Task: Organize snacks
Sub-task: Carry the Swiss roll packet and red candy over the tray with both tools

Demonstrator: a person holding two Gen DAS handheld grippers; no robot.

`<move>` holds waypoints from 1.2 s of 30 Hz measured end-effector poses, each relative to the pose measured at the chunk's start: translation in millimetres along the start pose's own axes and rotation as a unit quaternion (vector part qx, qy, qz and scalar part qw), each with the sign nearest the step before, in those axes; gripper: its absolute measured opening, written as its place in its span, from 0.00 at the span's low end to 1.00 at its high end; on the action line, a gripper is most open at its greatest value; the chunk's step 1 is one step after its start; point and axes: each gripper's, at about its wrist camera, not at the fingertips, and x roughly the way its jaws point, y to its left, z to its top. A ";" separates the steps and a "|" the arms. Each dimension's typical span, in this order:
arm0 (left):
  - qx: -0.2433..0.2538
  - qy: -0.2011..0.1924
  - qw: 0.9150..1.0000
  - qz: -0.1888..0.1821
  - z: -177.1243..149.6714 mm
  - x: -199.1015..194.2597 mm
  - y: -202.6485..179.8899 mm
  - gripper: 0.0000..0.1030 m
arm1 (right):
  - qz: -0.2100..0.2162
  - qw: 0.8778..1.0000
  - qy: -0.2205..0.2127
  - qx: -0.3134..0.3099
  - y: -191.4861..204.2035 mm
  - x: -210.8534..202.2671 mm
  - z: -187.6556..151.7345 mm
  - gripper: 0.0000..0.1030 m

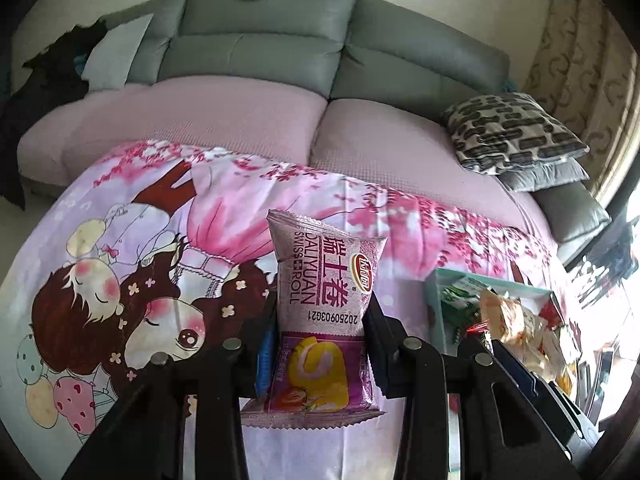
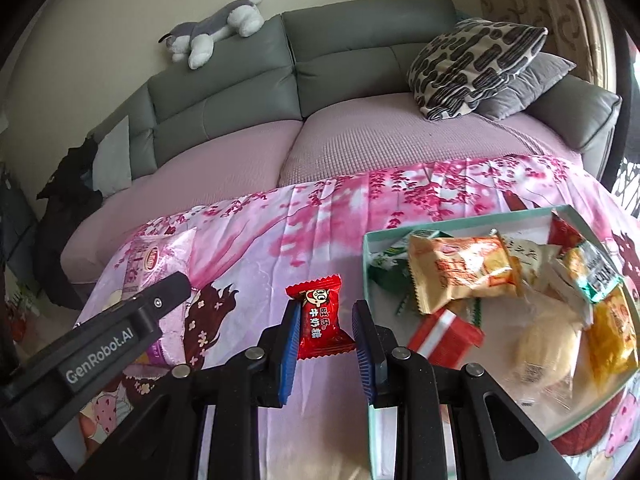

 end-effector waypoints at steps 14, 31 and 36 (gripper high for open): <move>0.057 0.001 0.998 -0.011 -15.4 -0.8 -42.9 0.39 | -0.053 0.996 -0.016 0.071 -71.7 -29.3 8.1 0.27; 0.154 0.046 0.982 -0.100 -51.7 8.2 -132.9 0.40 | -0.132 0.980 -0.035 0.146 -152.1 -65.0 10.1 0.27; 0.158 0.062 0.979 -0.109 -57.3 14.9 -139.0 0.40 | -0.127 0.982 -0.025 0.138 -150.2 -57.6 10.0 0.27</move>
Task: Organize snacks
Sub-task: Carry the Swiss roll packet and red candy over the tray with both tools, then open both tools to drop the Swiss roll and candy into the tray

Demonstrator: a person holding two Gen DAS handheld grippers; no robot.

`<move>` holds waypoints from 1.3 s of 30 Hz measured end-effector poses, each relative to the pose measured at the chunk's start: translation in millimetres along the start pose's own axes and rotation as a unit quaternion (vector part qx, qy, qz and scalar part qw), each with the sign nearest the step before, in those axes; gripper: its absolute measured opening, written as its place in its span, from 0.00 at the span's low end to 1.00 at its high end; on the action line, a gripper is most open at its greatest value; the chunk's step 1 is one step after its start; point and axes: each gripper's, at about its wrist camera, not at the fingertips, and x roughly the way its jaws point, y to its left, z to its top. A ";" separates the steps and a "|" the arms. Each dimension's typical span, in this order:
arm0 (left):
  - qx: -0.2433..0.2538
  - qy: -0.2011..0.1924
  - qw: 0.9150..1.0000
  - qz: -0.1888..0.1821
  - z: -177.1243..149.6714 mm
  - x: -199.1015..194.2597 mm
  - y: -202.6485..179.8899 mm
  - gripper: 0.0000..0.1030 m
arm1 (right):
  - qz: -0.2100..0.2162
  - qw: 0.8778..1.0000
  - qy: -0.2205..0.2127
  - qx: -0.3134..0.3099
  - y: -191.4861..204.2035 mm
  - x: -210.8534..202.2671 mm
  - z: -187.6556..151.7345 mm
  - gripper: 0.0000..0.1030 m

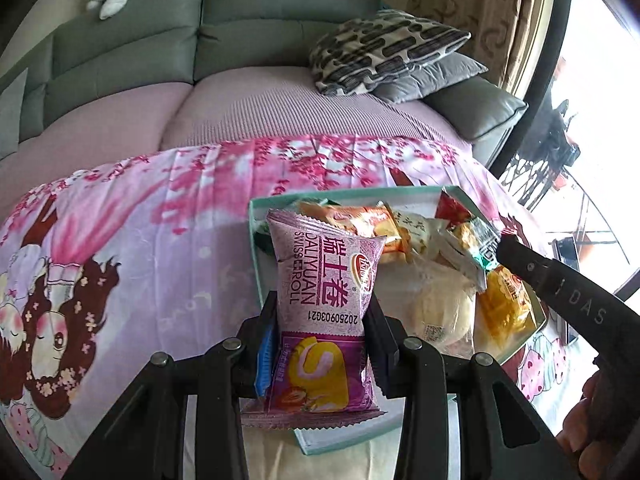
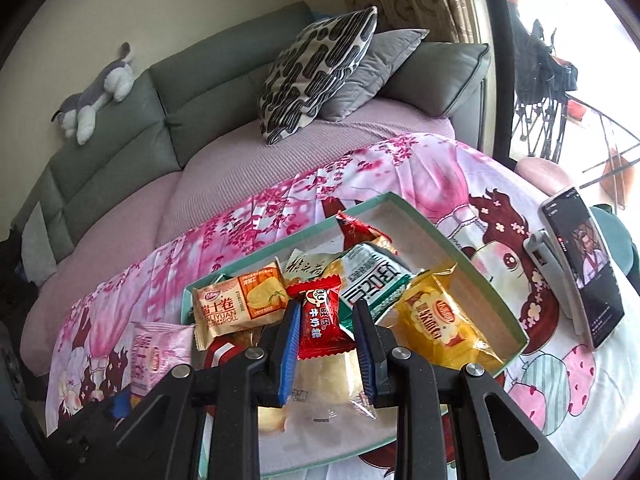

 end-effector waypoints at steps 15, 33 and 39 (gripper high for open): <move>-0.024 0.004 1.000 0.004 4.1 28.2 17.2 0.40 | 0.009 1.000 0.023 -0.008 10.5 21.9 -4.7 0.27; -0.067 0.013 0.996 -0.053 6.7 50.5 27.6 0.40 | 0.013 0.999 0.035 -0.018 17.5 33.8 -8.6 0.27; -0.065 0.016 0.995 -0.072 7.4 54.2 22.7 0.41 | 0.012 0.999 0.036 -0.021 20.0 36.9 -9.9 0.27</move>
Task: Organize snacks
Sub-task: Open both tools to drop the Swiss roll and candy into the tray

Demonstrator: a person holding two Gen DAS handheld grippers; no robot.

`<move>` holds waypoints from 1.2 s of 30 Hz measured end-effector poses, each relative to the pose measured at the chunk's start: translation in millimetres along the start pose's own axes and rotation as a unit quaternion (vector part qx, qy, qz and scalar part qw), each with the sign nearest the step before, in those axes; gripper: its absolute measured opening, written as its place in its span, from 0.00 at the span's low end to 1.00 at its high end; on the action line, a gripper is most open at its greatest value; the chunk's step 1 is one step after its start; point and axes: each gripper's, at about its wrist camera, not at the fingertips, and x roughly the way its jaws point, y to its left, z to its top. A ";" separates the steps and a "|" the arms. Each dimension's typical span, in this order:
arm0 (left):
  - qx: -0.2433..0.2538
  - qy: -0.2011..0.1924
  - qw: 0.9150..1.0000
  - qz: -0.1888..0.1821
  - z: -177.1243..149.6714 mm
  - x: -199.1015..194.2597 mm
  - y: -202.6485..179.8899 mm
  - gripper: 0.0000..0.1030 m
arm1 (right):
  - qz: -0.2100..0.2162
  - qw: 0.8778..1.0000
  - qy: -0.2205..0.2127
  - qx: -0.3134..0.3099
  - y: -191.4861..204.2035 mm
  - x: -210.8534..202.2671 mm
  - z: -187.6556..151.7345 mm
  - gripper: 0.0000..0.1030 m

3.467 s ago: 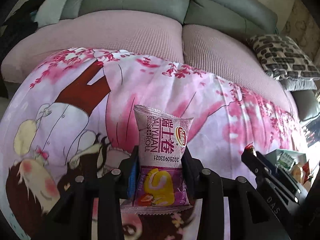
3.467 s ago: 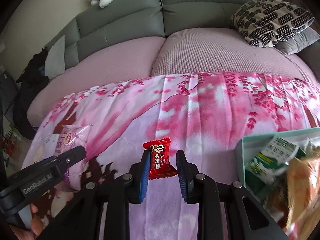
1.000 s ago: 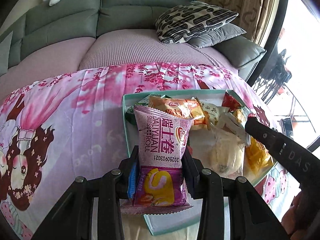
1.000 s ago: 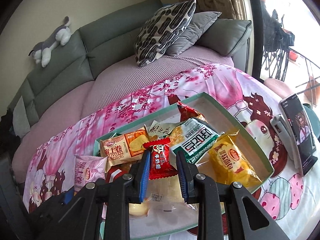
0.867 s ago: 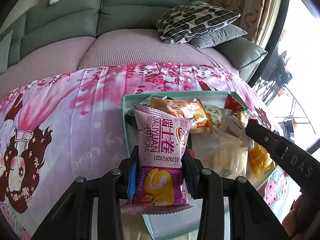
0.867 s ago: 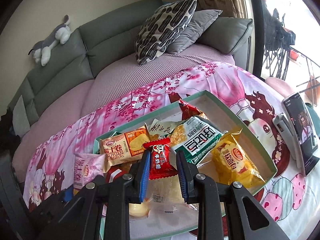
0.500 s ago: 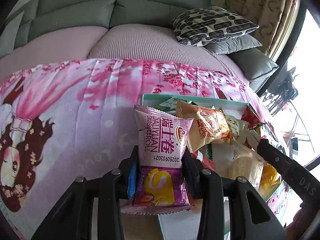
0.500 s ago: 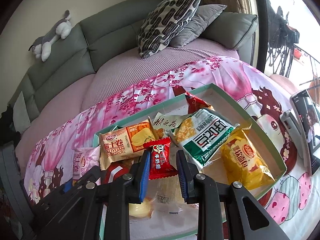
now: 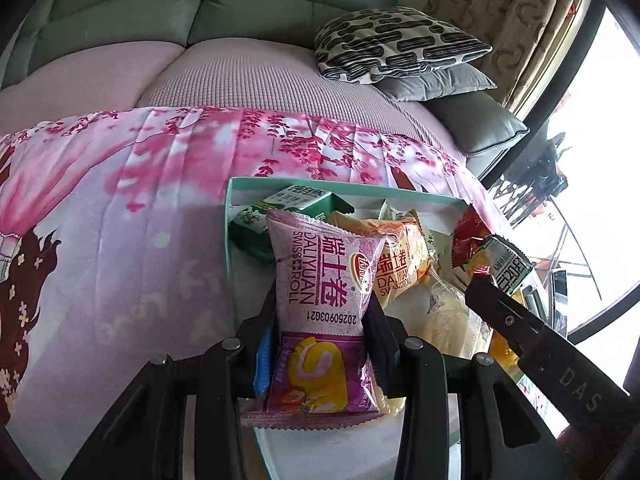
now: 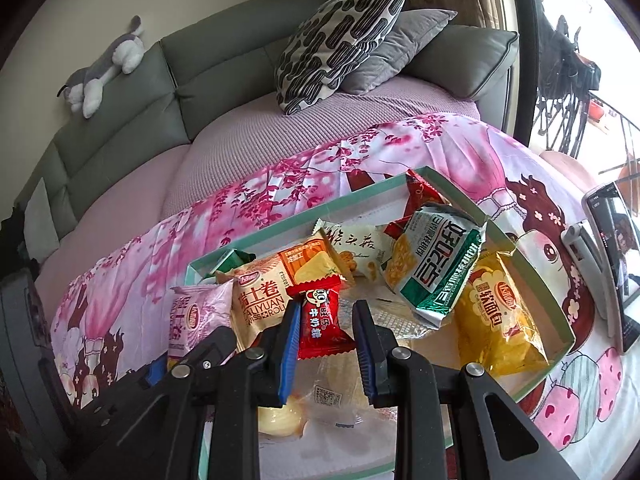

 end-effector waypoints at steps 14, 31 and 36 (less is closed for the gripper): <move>-0.025 0.014 1.000 0.000 0.9 4.0 12.7 0.54 | -0.003 1.000 0.015 -0.006 4.5 11.6 -4.5 0.28; -0.030 -0.002 0.999 -0.011 6.7 -17.8 10.9 0.63 | -0.009 1.000 0.003 0.007 -2.2 -6.3 2.4 0.43; -0.031 -0.015 0.999 -0.011 11.1 -29.0 12.0 0.63 | -0.013 1.000 0.007 0.008 -3.2 -6.8 2.0 0.43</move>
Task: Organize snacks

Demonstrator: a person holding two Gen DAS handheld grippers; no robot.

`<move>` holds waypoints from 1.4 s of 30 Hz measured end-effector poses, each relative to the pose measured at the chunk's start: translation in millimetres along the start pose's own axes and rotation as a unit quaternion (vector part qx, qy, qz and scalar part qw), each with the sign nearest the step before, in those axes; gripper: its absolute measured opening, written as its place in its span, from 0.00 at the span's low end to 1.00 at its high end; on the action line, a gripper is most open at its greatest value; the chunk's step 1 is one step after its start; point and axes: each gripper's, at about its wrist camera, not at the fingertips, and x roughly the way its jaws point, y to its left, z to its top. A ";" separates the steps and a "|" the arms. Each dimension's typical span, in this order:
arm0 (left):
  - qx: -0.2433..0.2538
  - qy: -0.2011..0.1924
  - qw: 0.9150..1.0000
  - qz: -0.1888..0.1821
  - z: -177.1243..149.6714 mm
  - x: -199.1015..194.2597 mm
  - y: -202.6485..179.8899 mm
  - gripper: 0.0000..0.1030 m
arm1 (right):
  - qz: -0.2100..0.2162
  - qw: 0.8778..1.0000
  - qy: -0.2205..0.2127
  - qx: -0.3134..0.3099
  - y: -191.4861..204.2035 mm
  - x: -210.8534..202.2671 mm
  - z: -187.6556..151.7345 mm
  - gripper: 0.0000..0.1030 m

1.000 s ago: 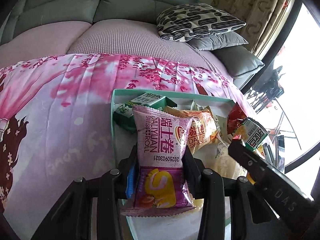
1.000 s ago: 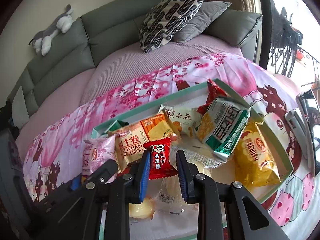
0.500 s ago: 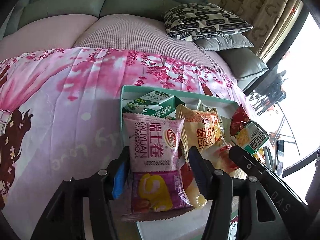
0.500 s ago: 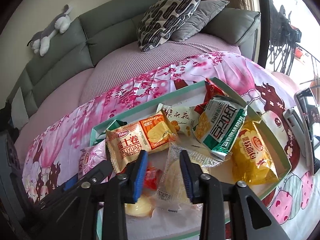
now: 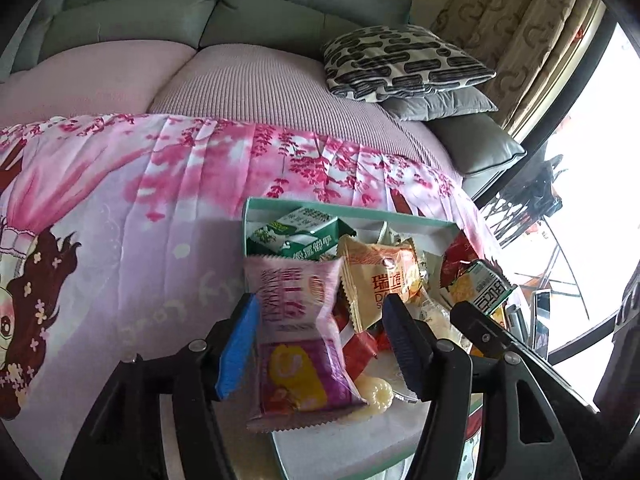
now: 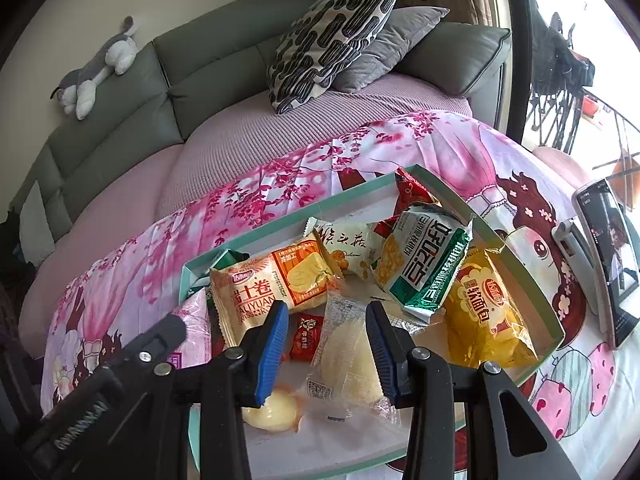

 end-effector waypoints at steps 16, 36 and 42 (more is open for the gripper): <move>-0.003 -0.030 0.985 0.173 7.5 -26.7 30.6 0.82 | -0.007 0.999 0.019 -0.029 11.9 7.5 -4.4 0.69; 0.032 -0.039 0.957 0.287 -0.3 -24.1 44.1 0.99 | -0.022 0.997 0.029 -0.072 26.8 13.1 -9.9 0.97; 0.023 -0.047 0.949 0.310 -2.8 -32.9 41.6 0.99 | -0.019 0.997 0.018 -0.077 29.2 3.0 -12.0 1.00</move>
